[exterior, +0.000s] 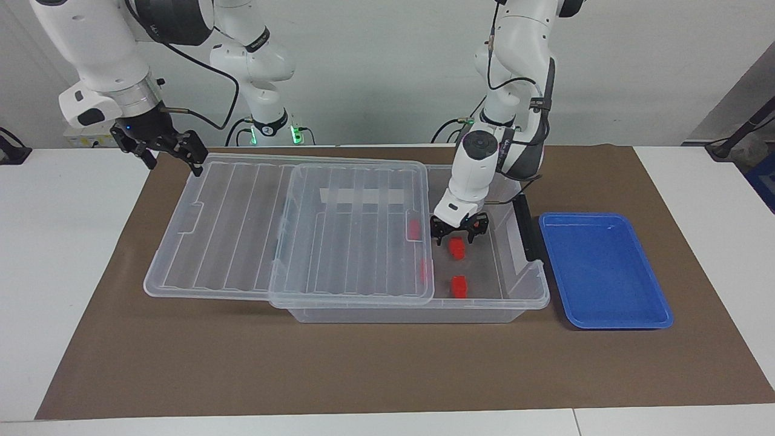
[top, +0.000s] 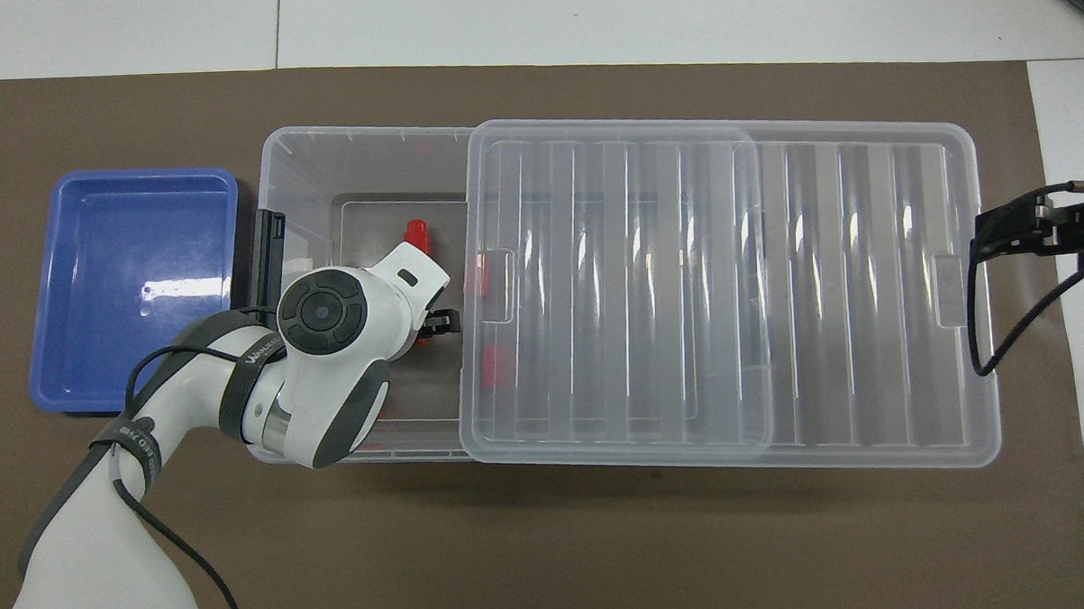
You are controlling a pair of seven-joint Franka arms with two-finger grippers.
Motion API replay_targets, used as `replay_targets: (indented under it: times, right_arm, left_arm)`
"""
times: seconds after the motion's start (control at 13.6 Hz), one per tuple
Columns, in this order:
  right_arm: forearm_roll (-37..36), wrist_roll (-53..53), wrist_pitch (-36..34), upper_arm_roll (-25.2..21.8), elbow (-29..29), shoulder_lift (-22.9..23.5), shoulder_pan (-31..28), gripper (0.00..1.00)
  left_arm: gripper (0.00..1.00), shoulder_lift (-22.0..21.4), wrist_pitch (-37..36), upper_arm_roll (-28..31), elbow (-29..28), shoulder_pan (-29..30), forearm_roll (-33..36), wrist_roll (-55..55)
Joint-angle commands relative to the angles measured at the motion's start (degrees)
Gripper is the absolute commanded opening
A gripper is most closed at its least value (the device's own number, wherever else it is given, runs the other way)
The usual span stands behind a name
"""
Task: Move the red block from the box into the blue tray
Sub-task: 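Lower the left gripper and grasp a red block inside the box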
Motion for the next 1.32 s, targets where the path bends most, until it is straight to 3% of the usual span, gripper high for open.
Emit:
replay_targets:
  times: [0.0, 0.37, 0.44, 1.25]
  right_arm:
    - [0.17, -0.07, -0.08, 0.34, -1.09, -1.01, -0.47, 1.0]
    - [0.17, -0.07, -0.08, 0.34, -1.09, -1.01, -0.47, 1.0]
    - [0.17, -0.07, 0.01, 0.34, -1.09, -1.01, -0.46, 1.0]
    - [0.17, -0.07, -0.08, 0.34, -1.09, -1.01, -0.46, 1.0]
  left_arm:
    - [0.71, 0.85, 1.84, -0.06, -0.3, 0.48, 1.3, 0.49]
    - [0.09, 0.85, 1.05, -0.06, -0.13, 0.48, 1.3, 0.49]
    - [0.04, 0.85, 0.61, -0.06, 0.14, 0.48, 1.3, 0.49]
    - [0.04, -3.54, -30.48, 0.46, 18.14, 0.48, 0.68, 0.66]
